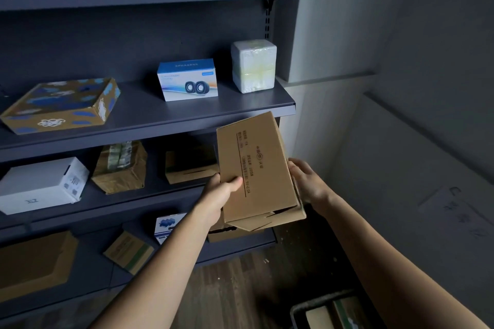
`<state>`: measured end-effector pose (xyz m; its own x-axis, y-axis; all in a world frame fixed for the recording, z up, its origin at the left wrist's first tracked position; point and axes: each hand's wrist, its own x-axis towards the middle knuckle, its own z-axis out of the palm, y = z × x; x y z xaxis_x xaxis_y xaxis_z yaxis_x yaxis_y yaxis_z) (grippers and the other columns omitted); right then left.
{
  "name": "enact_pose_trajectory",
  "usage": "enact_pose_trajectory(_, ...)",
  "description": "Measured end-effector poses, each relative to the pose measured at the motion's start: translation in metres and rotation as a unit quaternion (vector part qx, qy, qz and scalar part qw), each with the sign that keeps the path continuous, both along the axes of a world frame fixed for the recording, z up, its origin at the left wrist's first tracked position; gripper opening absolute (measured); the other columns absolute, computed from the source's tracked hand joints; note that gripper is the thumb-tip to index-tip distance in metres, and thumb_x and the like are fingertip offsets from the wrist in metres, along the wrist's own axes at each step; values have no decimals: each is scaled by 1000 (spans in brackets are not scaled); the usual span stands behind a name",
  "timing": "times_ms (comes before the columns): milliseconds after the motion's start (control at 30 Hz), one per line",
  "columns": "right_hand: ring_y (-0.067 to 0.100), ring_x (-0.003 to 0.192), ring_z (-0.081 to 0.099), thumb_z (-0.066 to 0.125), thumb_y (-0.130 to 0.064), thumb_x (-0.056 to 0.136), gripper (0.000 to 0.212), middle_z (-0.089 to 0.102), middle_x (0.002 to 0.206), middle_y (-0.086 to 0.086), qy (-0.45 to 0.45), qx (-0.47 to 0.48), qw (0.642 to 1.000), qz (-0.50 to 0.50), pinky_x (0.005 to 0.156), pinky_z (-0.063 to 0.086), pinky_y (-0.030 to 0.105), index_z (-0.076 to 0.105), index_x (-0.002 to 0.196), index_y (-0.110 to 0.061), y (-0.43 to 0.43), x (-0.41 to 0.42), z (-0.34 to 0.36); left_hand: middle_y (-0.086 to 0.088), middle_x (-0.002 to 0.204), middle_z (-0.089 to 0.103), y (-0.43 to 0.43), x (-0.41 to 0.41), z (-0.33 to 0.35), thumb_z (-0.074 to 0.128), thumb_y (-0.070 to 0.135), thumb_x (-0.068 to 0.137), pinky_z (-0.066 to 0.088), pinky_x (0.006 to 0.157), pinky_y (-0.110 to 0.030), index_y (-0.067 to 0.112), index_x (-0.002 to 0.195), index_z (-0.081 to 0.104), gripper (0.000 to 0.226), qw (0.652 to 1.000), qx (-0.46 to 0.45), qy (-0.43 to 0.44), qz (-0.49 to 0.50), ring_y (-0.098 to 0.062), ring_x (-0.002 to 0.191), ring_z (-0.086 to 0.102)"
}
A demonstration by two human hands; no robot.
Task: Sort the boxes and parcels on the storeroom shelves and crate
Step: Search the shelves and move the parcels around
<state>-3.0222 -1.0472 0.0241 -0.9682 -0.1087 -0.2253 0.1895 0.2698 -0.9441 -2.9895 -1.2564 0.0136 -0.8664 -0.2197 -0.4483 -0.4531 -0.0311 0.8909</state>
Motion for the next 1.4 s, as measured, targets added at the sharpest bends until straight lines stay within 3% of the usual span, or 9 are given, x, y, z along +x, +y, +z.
enact_pose_trajectory(100, 10, 98, 55, 43, -54, 96, 65, 49, 131, 1, -115, -28, 992, 45, 80, 43, 31, 24, 150, -22, 8, 3, -1, -4, 117, 66, -3, 3, -4, 66, 21, 91, 47, 84, -35, 17, 121, 58, 31, 1000, 19, -10, -17, -21, 106, 59)
enact_pose_trajectory(267, 22, 116, 58, 70, -58, 75, 101, 46, 146, 7, -74, -10, 996, -52, 90, 46, 31, 23, 152, -13, 14, -6, -15, -2, 129, 61, -6, 4, -14, 63, 18, 93, 46, 95, -39, 23, 135, 50, 45, 999, 24, 8, -19, -23, 114, 57)
enact_pose_trajectory(400, 17, 87, 73, 81, -48, 68, 74, 71, 111, 7, -71, -30, 996, -33, 70, 58, 26, 57, 124, -7, 18, -11, -19, 3, 145, 45, -5, 1, -17, 55, 19, 97, 40, 107, -50, 38, 148, 31, 59, 998, -41, -9, -38, -26, 129, 48)
enact_pose_trajectory(500, 19, 89, 73, 78, -41, 76, 59, 72, 107, 6, -81, -43, 996, -12, 75, 59, 30, 57, 121, -8, 15, -11, -15, -2, 148, 45, -3, -1, -24, 48, 47, 97, 38, 109, -50, 31, 147, 37, 54, 997, -47, -45, -43, -25, 128, 48)
enact_pose_trajectory(667, 19, 97, 69, 73, -34, 85, 51, 67, 113, 7, -72, -48, 996, 13, 82, 58, 32, 48, 124, -12, 6, -8, -7, -1, 146, 48, -1, -1, -20, 42, 97, 43, 36, 109, -46, 33, 143, 44, 119, 996, -37, -71, -40, -24, 128, 49)
enact_pose_trajectory(867, 18, 97, 67, 74, -34, 84, 49, 65, 113, 3, -33, -10, 999, -26, 83, 58, 34, 49, 122, -14, -5, -9, -4, -6, 147, 45, 4, -5, -4, 37, 58, 97, 34, 107, -38, 17, 144, 40, 63, 995, -91, -43, -21, -26, 132, 45)
enact_pose_trajectory(1000, 19, 106, 61, 70, -38, 87, 50, 61, 115, -3, 22, 87, 996, -16, 94, 53, 39, 46, 126, -15, -15, -8, 4, -1, 129, 57, 10, -5, 4, 39, 63, 94, 31, 89, -29, 24, 124, 55, 52, 996, -84, -10, -34, -20, 114, 51)
enact_pose_trajectory(1133, 26, 117, 57, 50, -37, 99, 49, 59, 126, 4, 62, 156, 986, 24, 100, 47, 42, 38, 140, -14, -24, -6, 12, 4, 123, 63, 8, -4, -9, 63, 53, 87, 43, 99, -35, 25, 116, 59, 40, 997, -78, 8, -19, -19, 113, 56)
enact_pose_trajectory(1400, 17, 107, 63, 39, -34, 103, 34, 65, 122, 4, 59, 58, 996, 14, 92, 52, 33, 57, 130, -24, -10, -5, 7, 6, 114, 57, -3, -3, -7, 59, 40, 94, 37, 96, -33, 21, 125, 59, 36, 1000, 4, 9, 22, -16, 109, 49)
